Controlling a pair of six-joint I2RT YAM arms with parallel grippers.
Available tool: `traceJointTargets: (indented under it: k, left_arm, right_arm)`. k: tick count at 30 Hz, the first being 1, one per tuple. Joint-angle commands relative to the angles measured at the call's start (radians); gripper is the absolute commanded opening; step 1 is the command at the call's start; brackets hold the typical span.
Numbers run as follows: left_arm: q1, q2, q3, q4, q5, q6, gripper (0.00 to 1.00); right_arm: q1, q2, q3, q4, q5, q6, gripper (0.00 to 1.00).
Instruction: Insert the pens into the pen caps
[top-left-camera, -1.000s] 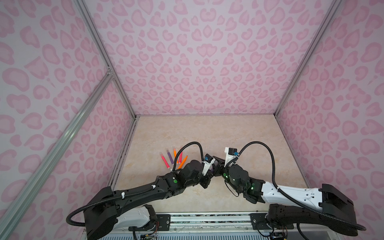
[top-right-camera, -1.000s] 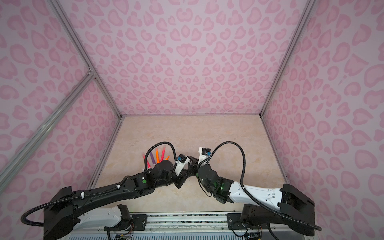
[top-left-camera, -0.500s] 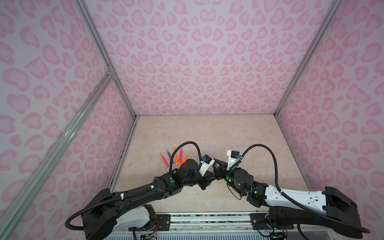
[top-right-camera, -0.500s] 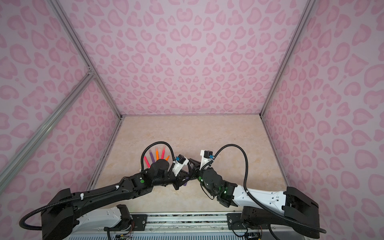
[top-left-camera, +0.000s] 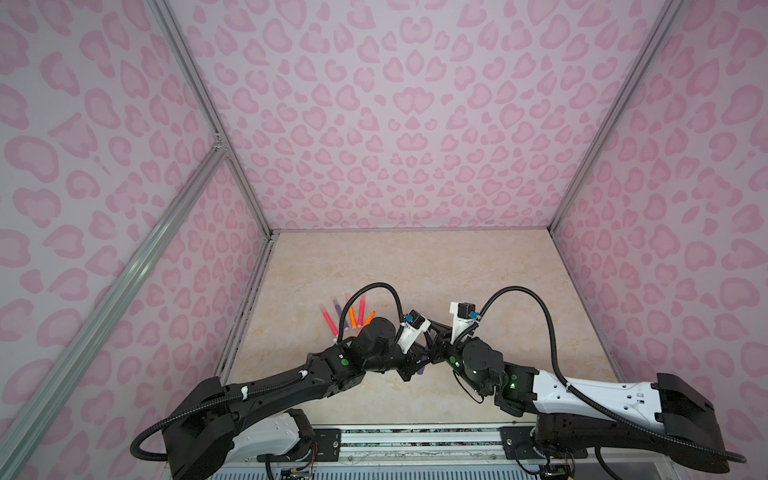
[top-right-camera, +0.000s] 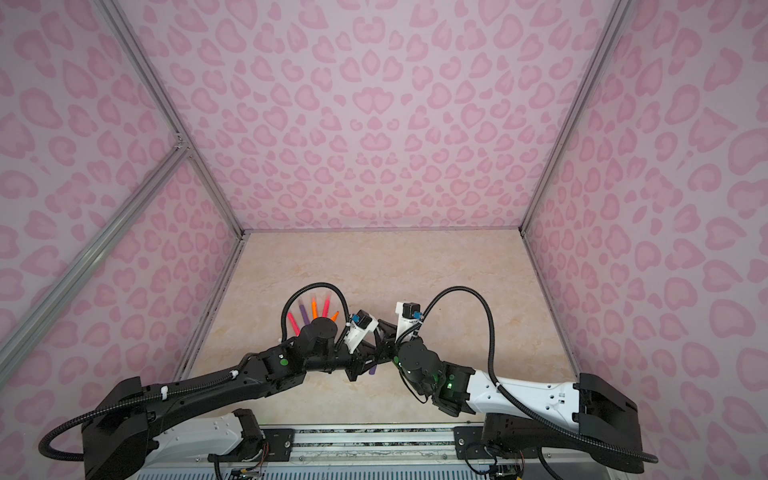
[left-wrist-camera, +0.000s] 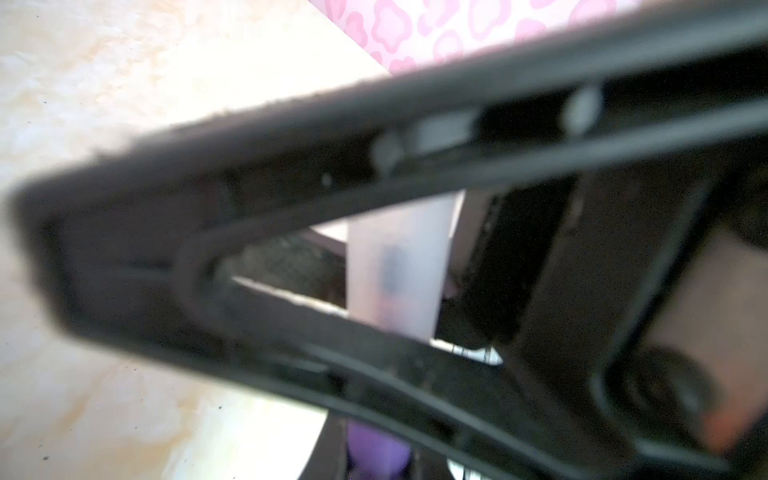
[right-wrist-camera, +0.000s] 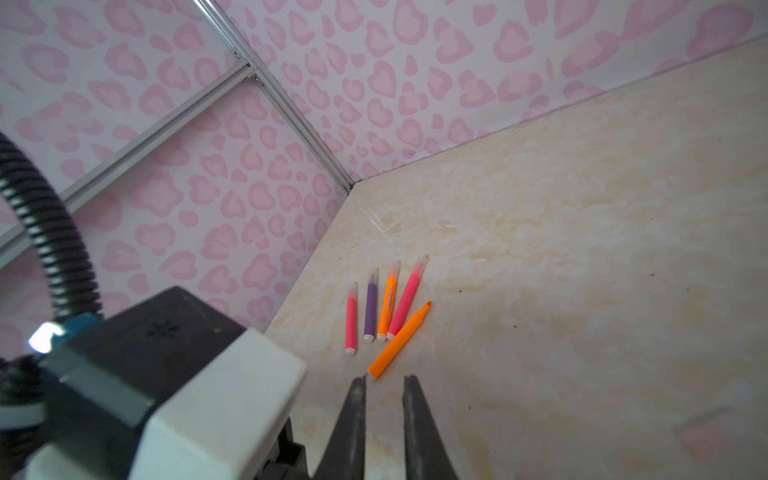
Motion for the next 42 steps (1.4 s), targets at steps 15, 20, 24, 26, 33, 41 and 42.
traceJointTargets:
  k: [15,20,24,26,33,41,42]
  left_arm:
    - [0.015,0.017,0.075,0.042,-0.590,-0.082,0.04]
    - [0.016,0.022,0.074,0.058,-0.559,-0.085,0.04]
    - [0.015,0.025,0.071,0.076,-0.520,-0.091,0.04]
    - [0.015,0.023,0.065,0.093,-0.496,-0.092,0.04]
    - [0.016,0.039,0.072,0.095,-0.473,-0.096,0.04]
    - [0.018,0.095,0.116,0.000,-0.570,-0.128,0.04]
    - [0.018,0.101,0.122,-0.011,-0.581,-0.129,0.04]
  right_arm:
    - [0.110,0.084,0.052,-0.349,0.152,0.188,0.00]
    - [0.111,0.095,0.046,-0.310,0.130,0.186,0.00]
    - [0.111,0.061,0.004,-0.216,0.106,0.146,0.00]
    - [0.111,0.036,-0.016,-0.183,0.091,0.122,0.00]
    - [0.100,-0.055,-0.065,-0.142,0.100,0.100,0.07]
    - [0.084,-0.146,-0.097,-0.217,0.159,0.123,0.38]
    - [0.082,-0.156,-0.104,-0.220,0.164,0.129,0.40]
